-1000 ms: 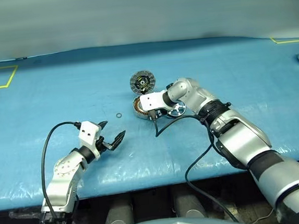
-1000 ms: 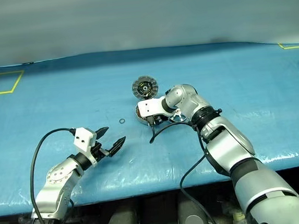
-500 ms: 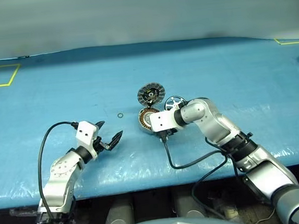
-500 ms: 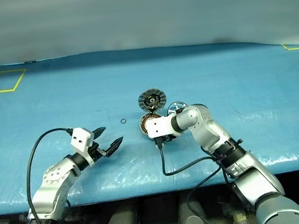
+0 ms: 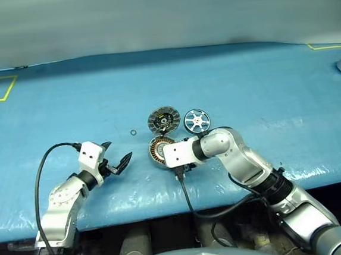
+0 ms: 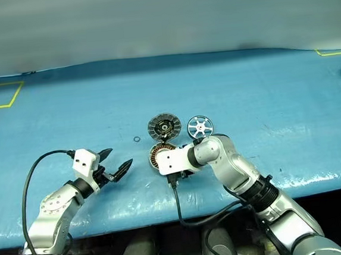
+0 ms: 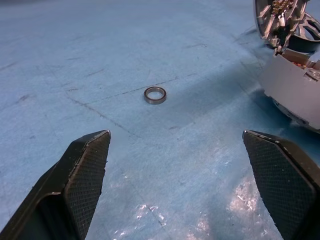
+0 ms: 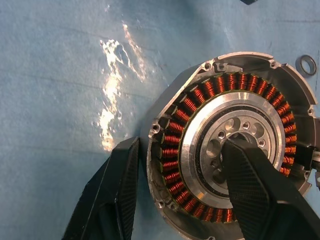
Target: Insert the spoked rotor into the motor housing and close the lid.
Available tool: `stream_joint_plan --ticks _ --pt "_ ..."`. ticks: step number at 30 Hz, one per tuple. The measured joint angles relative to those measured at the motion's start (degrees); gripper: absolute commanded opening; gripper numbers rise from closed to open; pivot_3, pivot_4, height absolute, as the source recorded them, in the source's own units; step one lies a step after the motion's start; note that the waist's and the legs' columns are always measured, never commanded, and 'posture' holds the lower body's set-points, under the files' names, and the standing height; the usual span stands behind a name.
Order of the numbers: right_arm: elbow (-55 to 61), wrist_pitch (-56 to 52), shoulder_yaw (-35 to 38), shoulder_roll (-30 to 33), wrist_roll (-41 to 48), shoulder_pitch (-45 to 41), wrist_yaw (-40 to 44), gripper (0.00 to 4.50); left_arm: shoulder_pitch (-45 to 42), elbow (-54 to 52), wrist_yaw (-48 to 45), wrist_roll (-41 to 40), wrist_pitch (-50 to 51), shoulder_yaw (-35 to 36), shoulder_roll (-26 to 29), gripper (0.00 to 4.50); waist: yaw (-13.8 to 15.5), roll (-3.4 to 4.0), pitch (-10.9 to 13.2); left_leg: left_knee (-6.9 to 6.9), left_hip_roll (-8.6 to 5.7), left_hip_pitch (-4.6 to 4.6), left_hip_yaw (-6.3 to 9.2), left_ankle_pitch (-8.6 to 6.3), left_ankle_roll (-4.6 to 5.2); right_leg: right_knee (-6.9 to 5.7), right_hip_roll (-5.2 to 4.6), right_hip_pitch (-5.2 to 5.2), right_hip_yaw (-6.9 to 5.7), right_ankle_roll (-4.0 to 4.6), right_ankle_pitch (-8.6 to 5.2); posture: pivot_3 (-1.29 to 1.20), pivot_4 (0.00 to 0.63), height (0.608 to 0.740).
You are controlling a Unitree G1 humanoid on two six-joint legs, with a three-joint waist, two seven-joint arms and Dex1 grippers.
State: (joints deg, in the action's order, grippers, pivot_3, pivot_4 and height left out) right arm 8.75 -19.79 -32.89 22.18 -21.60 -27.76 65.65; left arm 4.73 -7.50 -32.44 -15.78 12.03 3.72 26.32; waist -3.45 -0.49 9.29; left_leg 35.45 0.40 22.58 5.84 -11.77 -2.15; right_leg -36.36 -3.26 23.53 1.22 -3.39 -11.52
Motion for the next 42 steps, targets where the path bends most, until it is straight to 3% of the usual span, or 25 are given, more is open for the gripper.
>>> stream_joint_plan --ticks 15,21,28,36,42 --pt "-0.04 -5.75 -2.87 -7.29 1.85 1.44 -4.03 2.24 1.21 -1.88 1.13 -0.04 0.39 0.5 0.55 4.5 -0.34 -0.2 -0.1 0.08 0.11 -0.11 0.03 0.0 -0.02 -0.48 0.11 0.14 -0.01 0.2 -0.12 0.0 0.15 0.74" --pt "-0.64 -5.45 -4.29 -7.28 2.67 2.23 -6.71 4.1 1.22 -1.94 1.19 -0.04 0.39 0.51 0.55 4.5 -0.03 -0.19 -0.09 0.11 0.1 -0.09 0.03 0.01 -0.03 -0.49 0.08 0.14 -0.02 0.22 -0.13 0.0 0.15 0.74" --pt "-1.34 -4.74 -3.35 -7.28 4.53 2.55 -11.76 4.1 1.05 -1.94 1.14 0.03 0.37 0.66 0.92 4.5 0.54 -0.22 -0.06 0.12 0.04 0.03 0.04 0.01 -0.04 -0.46 0.04 0.21 -0.02 0.2 -0.12 0.0 0.15 0.74" --pt "9.62 -9.23 4.07 -8.43 17.33 4.95 -10.59 4.1 -1.03 -1.79 -0.62 -0.02 0.36 1.41 2.58 4.5 0.62 -0.23 -0.01 0.09 0.05 0.07 0.07 0.01 -0.05 -0.44 0.04 0.23 -0.06 0.2 -0.12 0.0 0.15 0.74" --pt "14.76 -12.73 15.03 -7.95 28.15 9.32 -13.16 4.1 -6.73 3.63 -2.41 1.8 -1.85 0.13 2.87 4.5 1.32 -0.27 0.03 0.13 0.04 0.08 0.08 0.01 -0.05 -0.42 0.03 0.2 -0.09 0.2 -0.12 0.0 0.15 0.74"
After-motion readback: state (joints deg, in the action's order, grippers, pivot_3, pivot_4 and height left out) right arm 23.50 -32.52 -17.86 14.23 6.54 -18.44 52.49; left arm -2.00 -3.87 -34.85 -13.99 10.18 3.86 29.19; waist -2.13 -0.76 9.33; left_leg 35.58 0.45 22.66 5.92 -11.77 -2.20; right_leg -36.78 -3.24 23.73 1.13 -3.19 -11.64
